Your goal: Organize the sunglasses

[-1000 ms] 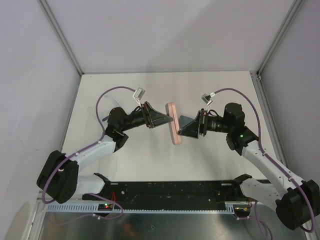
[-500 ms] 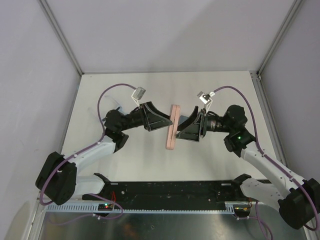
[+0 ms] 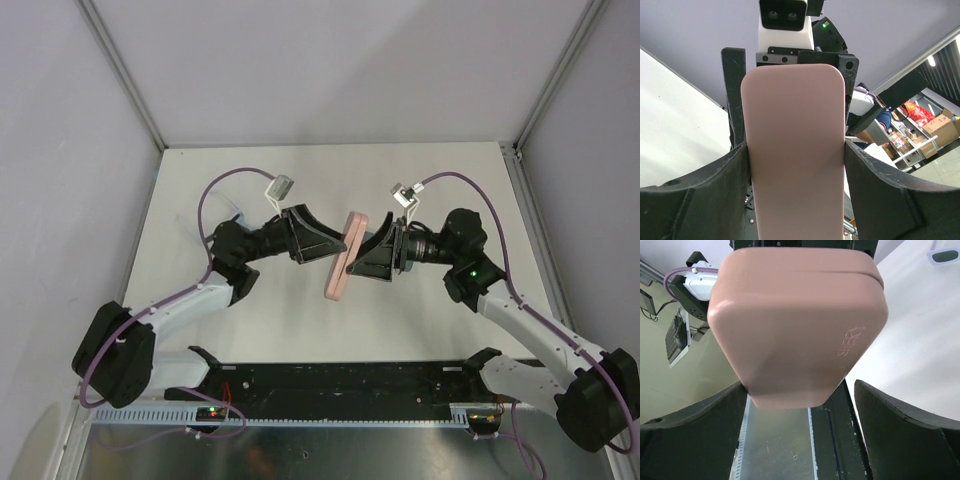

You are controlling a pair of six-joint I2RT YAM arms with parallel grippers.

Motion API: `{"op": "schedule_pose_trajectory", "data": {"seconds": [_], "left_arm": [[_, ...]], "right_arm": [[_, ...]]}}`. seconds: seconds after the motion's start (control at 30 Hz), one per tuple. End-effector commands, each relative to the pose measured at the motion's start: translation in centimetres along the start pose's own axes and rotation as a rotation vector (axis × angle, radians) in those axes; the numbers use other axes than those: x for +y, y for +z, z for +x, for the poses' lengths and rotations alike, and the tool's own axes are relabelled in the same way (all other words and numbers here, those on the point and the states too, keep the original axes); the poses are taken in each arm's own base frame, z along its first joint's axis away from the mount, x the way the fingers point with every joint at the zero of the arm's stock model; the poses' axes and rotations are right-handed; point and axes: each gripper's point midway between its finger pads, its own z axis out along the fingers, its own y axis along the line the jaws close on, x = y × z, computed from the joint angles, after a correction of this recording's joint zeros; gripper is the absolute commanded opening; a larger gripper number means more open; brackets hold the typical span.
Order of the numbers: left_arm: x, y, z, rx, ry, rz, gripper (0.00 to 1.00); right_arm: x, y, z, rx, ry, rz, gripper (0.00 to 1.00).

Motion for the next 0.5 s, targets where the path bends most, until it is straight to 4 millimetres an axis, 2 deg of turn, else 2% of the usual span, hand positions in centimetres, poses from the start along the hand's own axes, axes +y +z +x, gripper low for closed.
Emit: {"op": "schedule_pose_trajectory", "data": {"seconds": [0.0,0.17,0.33,0.47], "left_arm": [[-2.7,0.4,-0.5,-0.010,0.051,0.086,0.32],[-2.0,0.4,-0.2,-0.009,0.041,0.072,0.32],[-1.5,0.4,0.2,-0.002,0.035,0.064,0.32],[-0.7,0.3,0.8,0.007,0.017,0.048,0.32]], "right_arm": [[-1.4,0.5,-0.5,-0.030,-0.020,0.036,0.89],[-0.6,0.7,-0.9,-0.039,-0.029,0.000,0.89],[-0.9,0.6,-1.1,-0.051,-0.025,0.017,0.82],[-1.1,0.5,-1.4,-0.064,-0.023,0.031,0.83]]}}
